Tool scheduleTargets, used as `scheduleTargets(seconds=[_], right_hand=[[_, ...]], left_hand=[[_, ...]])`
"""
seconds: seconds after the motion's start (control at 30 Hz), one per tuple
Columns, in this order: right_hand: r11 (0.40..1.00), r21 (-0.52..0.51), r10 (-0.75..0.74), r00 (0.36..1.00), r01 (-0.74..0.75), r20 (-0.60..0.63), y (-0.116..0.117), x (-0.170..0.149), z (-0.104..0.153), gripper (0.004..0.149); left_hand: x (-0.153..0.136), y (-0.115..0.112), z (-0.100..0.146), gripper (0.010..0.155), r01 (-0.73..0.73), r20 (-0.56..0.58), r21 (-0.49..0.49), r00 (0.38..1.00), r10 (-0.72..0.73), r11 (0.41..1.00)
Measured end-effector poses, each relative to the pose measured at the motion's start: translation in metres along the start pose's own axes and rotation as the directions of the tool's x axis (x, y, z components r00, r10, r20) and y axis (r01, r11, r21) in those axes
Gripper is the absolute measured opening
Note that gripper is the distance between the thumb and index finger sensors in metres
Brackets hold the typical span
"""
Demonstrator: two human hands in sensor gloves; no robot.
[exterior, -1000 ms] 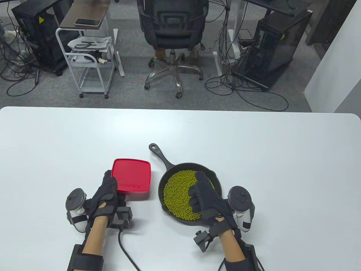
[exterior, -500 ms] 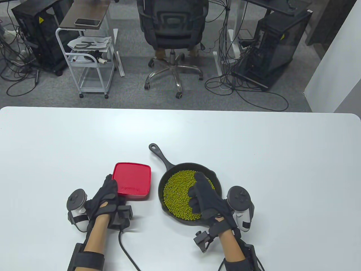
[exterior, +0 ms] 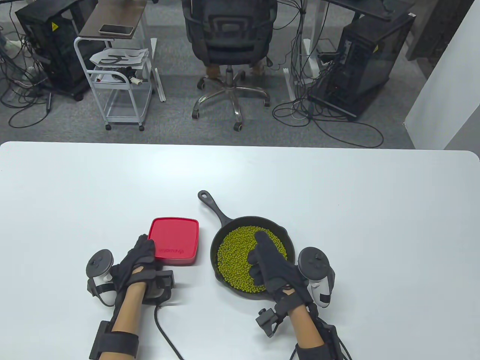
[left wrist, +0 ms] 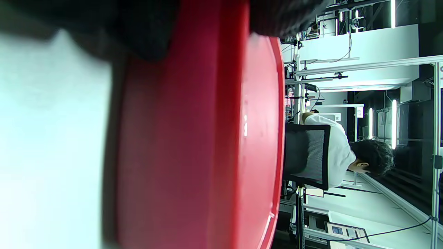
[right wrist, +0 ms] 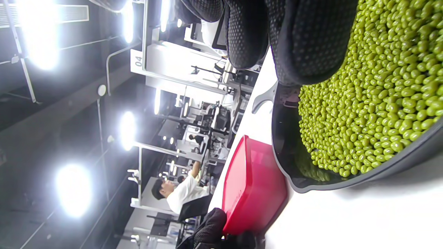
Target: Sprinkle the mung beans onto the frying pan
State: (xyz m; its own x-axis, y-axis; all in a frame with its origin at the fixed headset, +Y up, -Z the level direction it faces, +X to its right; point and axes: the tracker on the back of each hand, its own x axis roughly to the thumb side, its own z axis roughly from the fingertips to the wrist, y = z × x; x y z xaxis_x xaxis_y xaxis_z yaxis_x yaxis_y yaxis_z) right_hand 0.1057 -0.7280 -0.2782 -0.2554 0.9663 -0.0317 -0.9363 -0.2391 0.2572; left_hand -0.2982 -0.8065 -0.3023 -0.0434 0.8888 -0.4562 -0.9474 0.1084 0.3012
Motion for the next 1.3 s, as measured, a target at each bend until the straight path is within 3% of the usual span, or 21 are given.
scheduleTargets(seconds=[0.37, 0.5, 0.57, 0.8, 0.93, 1.03, 1.13, 1.23, 1.3], right_hand=[[1.000, -0.011, 0.009, 1.000, -0.009, 0.000, -0.003, -0.001, -0.001, 0.072], [0.999, -0.033, 0.029, 1.000, -0.029, 0.004, -0.007, 0.000, -0.001, 0.072], [0.998, -0.047, 0.038, 0.999, -0.038, 0.010, -0.010, 0.001, 0.000, 0.071], [0.977, -0.155, 0.160, 0.985, -0.149, 0.060, -0.017, 0.011, 0.005, 0.071], [0.954, -0.217, 0.233, 0.966, -0.205, 0.113, -0.018, 0.017, 0.009, 0.070], [0.916, -0.286, 0.342, 0.921, -0.282, 0.188, -0.015, 0.024, 0.012, 0.071], [0.821, -0.372, 0.531, 0.818, -0.433, 0.220, -0.010, 0.030, 0.015, 0.073], [0.718, -0.414, 0.674, 0.706, -0.559, 0.217, -0.005, 0.032, 0.017, 0.078], [0.640, -0.424, 0.757, 0.621, -0.641, 0.204, -0.001, 0.032, 0.017, 0.084]], left_hand=[[0.009, 0.010, 0.007, 0.081, 0.112, -0.004, -0.027, 0.994, -0.112, 0.993], [0.021, 0.021, 0.017, 0.083, 0.191, 0.023, 0.028, 0.981, -0.192, 0.981], [0.030, 0.024, 0.023, 0.084, 0.308, 0.041, 0.083, 0.949, -0.312, 0.948], [0.064, 0.019, 0.060, 0.083, 0.404, 0.238, 0.175, 0.868, -0.436, 0.898], [0.076, 0.003, 0.079, 0.082, 0.342, 0.437, 0.073, 0.833, -0.338, 0.937], [0.081, -0.015, 0.092, 0.082, 0.372, 0.575, 0.019, 0.755, -0.315, 0.928], [0.080, -0.035, 0.098, 0.082, 0.444, 0.683, 0.004, 0.653, -0.327, 0.896], [0.079, -0.047, 0.102, 0.087, 0.575, 0.709, 0.125, 0.518, -0.479, 0.808], [0.076, -0.053, 0.104, 0.095, 0.670, 0.662, 0.275, 0.387, -0.641, 0.689]])
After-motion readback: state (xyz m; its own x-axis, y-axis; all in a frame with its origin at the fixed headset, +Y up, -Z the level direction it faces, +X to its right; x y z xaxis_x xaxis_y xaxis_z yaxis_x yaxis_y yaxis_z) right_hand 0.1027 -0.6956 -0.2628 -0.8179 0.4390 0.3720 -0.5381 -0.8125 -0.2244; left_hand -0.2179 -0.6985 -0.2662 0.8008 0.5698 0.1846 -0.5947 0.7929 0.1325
